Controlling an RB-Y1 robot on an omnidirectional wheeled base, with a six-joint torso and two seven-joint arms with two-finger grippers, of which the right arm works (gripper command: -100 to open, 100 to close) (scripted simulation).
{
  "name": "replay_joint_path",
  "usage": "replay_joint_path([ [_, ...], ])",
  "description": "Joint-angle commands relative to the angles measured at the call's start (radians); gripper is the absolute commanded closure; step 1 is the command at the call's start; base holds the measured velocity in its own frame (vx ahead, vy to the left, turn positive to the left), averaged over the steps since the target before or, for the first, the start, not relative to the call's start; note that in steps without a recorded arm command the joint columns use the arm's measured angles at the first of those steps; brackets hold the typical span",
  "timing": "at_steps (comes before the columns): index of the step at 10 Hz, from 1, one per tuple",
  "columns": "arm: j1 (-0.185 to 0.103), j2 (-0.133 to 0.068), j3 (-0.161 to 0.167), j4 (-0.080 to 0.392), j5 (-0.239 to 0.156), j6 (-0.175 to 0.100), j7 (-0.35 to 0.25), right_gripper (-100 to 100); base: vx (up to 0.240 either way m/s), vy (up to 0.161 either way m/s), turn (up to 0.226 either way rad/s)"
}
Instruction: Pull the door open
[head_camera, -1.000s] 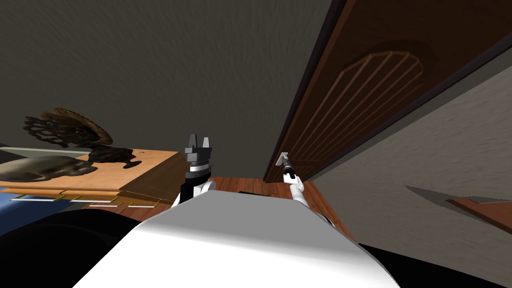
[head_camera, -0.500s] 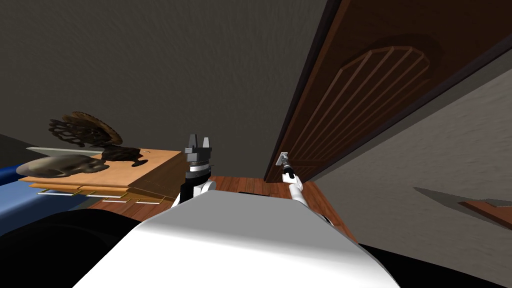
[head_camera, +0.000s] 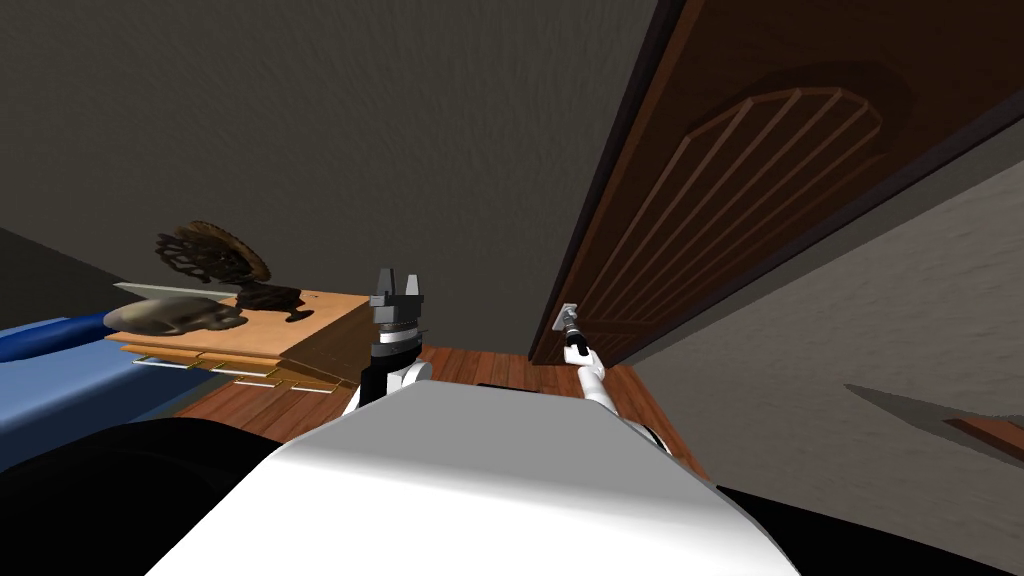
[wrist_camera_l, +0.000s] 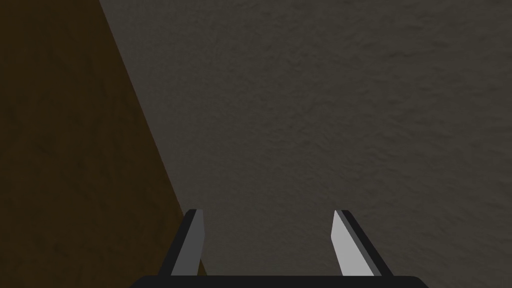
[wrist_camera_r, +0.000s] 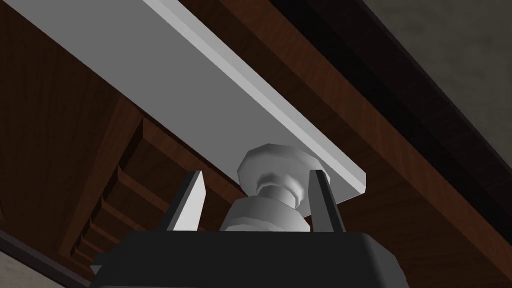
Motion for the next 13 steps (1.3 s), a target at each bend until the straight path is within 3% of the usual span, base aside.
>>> replay_joint_path([
  [1, 0.008, -0.015, -0.012, 0.004, -0.012, 0.002, -0.03, 100, -0.028, -0.035, 0.037],
  [6, 0.0, -0.03, 0.018, 0.016, -0.076, -0.016, -0.157, 100, -0.042, -0.039, 0.059],
  [8, 0.0, -0.03, 0.018, 0.016, -0.076, -0.016, -0.17, 100, -0.028, -0.011, -0.001],
  [13, -0.01, -0.047, 0.053, 0.031, -0.154, -0.037, -0.317, 100, -0.052, -0.045, 0.112],
])
